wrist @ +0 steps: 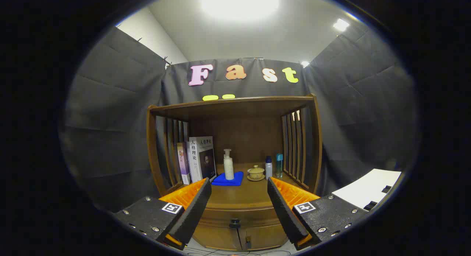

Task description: Pull open the drawer, take out the items inside it, and place them on the countertop above the cabinet.

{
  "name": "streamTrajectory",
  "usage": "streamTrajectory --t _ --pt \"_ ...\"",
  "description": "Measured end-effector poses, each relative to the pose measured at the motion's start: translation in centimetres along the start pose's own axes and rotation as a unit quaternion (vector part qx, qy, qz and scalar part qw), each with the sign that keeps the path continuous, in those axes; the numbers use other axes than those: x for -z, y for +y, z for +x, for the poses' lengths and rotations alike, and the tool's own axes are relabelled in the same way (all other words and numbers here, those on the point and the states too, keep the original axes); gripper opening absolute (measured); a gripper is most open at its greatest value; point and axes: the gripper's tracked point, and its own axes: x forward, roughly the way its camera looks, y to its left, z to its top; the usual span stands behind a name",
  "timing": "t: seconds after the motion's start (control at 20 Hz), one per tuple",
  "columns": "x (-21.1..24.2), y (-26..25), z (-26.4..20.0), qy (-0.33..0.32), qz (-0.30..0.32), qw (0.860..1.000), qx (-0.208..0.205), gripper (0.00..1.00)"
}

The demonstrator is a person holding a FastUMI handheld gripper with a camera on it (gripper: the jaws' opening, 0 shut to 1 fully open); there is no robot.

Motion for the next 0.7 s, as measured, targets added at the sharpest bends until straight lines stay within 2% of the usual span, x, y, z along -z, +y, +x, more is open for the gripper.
streamTrajectory --t 0.3,0.7 --pt "0.05 0.18 -0.02 -0.003 -0.023 1.0 0.006 0.95" --pt "0.43 -0.29 0.01 0.004 -0.019 1.0 0.009 0.95"
